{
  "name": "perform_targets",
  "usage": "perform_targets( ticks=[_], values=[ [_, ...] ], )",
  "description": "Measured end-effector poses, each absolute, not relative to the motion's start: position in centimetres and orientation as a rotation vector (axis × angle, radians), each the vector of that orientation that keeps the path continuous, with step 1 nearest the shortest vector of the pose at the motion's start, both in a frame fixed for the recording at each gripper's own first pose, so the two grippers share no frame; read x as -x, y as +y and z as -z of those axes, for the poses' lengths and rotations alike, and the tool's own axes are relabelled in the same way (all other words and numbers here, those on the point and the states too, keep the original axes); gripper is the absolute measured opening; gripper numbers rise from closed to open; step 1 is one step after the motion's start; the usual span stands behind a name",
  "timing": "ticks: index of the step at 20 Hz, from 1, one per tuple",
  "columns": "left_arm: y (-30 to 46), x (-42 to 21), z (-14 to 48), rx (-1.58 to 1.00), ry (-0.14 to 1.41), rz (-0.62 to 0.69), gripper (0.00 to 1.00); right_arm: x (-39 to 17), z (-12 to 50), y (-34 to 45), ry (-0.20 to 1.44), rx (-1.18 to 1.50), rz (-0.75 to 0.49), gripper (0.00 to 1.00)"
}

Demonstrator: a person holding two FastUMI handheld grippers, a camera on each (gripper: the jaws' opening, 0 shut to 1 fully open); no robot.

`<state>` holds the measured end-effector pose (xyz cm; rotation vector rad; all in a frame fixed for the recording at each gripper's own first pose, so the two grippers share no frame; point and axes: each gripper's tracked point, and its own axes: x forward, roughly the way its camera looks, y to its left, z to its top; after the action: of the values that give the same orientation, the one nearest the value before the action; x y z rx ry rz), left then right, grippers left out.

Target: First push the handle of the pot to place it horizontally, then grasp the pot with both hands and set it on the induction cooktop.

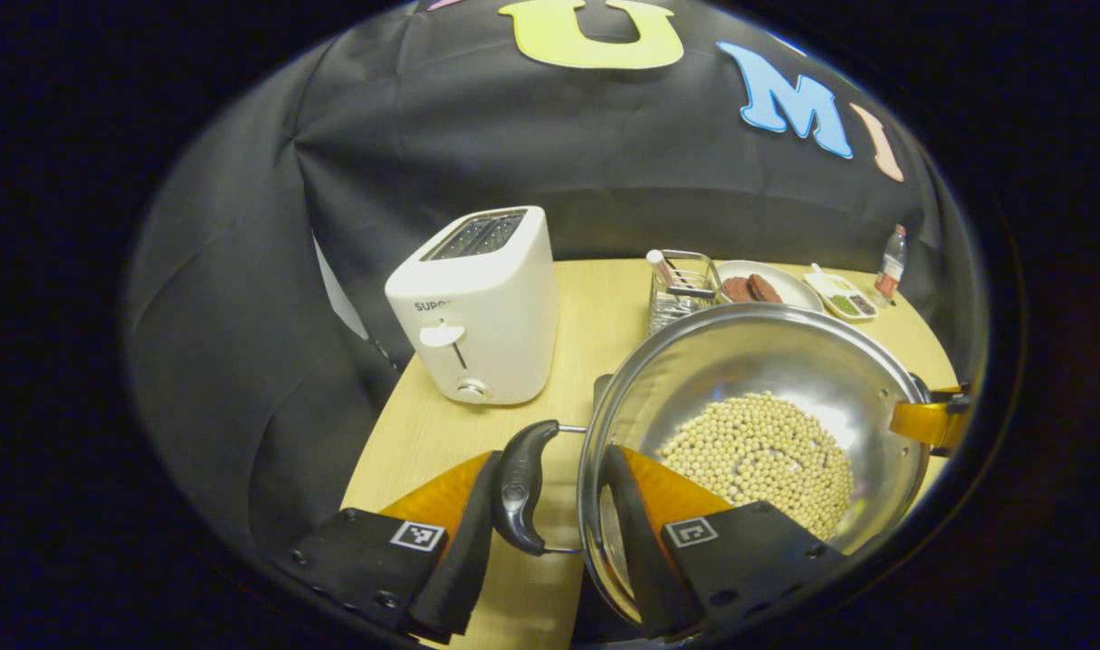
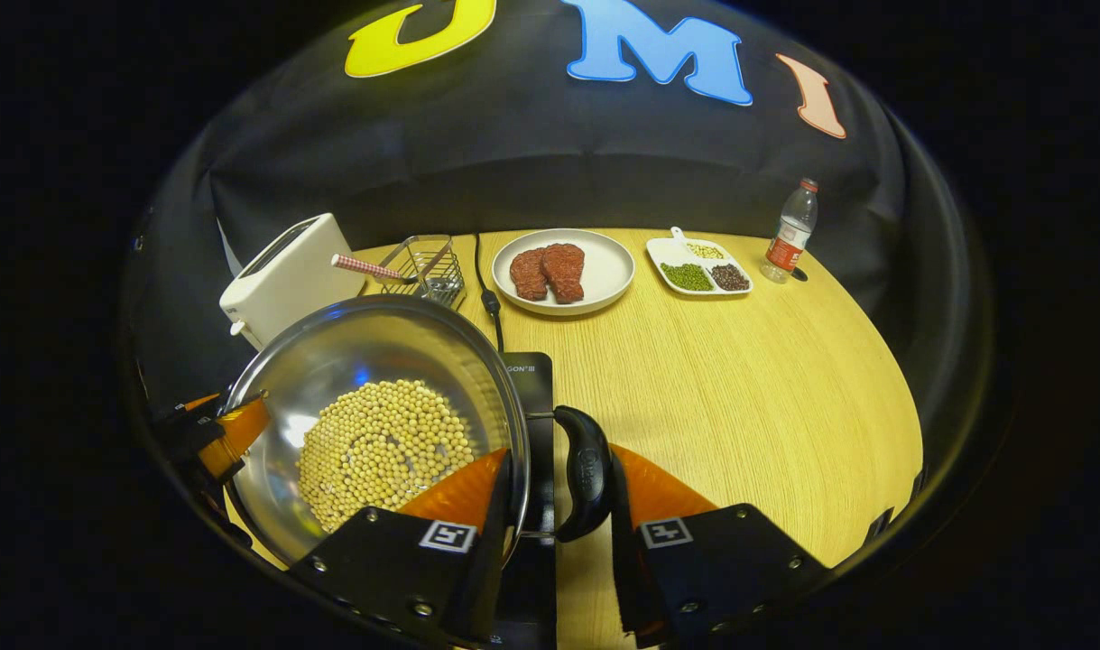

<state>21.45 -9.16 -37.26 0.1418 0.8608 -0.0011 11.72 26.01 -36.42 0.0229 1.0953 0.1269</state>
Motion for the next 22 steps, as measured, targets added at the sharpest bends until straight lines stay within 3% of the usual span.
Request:
perform_targets(
  ticks=[2, 4, 5, 12, 22],
  values=[
    [-9.0, -21.6, 36.4, -0.142, 0.829, -0.019, 0.84, -12.5, 35.3, 26.1, 1.035, -0.046, -0.143, 0.58],
    [-8.5, -22.0, 35.3, -0.159, 0.786, -0.039, 0.99, -13.5, 34.1, 25.3, 0.976, -0.019, -0.142, 0.82],
    [-8.4, -22.1, 34.4, -0.172, 0.756, -0.047, 0.99, -13.8, 33.4, 25.1, 0.951, -0.005, -0.146, 0.96],
    [-11.8, -24.2, 25.2, -0.145, 0.510, -0.053, 0.98, -15.5, 26.8, 21.1, 0.748, 0.035, -0.177, 0.96],
    [-25.1, -21.6, 12.0, -0.072, 0.264, 0.034, 0.98, -15.5, 16.8, 11.3, 0.492, 0.102, -0.156, 0.96]
  ],
)
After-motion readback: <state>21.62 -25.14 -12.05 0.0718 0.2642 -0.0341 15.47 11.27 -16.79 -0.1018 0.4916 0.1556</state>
